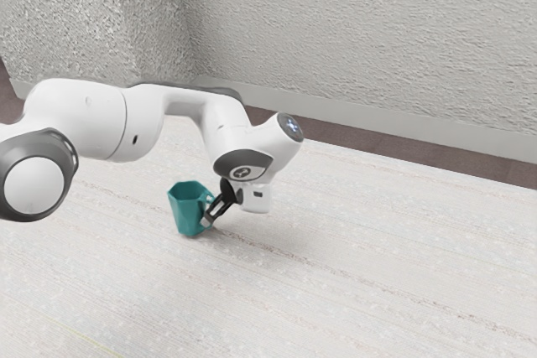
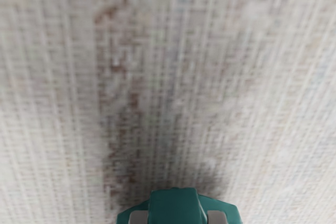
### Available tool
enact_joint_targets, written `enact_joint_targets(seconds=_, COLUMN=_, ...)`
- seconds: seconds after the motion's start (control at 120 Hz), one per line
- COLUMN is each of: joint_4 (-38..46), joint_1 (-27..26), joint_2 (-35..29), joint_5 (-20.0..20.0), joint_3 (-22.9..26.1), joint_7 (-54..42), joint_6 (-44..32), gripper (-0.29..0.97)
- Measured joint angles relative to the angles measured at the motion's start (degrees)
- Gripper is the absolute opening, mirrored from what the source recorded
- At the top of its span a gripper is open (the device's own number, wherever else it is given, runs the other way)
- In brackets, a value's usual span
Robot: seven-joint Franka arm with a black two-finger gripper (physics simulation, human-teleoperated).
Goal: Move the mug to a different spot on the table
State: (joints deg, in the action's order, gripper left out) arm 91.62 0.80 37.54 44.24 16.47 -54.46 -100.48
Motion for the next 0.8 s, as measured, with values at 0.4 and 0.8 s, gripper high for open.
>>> enact_joint_targets(seconds=0.4, joint_4=-3.5, joint_1=-1.5, joint_2=1.8, joint_5=0.0, joint_3=1.4, joint_7=0.4, joint_6=0.5, gripper=-0.05)
enact_joint_targets(seconds=0.8, joint_4=-3.3, joint_1=-1.8, joint_2=2.0, joint_5=-0.3, joint_3=1.4, joint_7=0.4, joint_6=1.7, gripper=0.37)
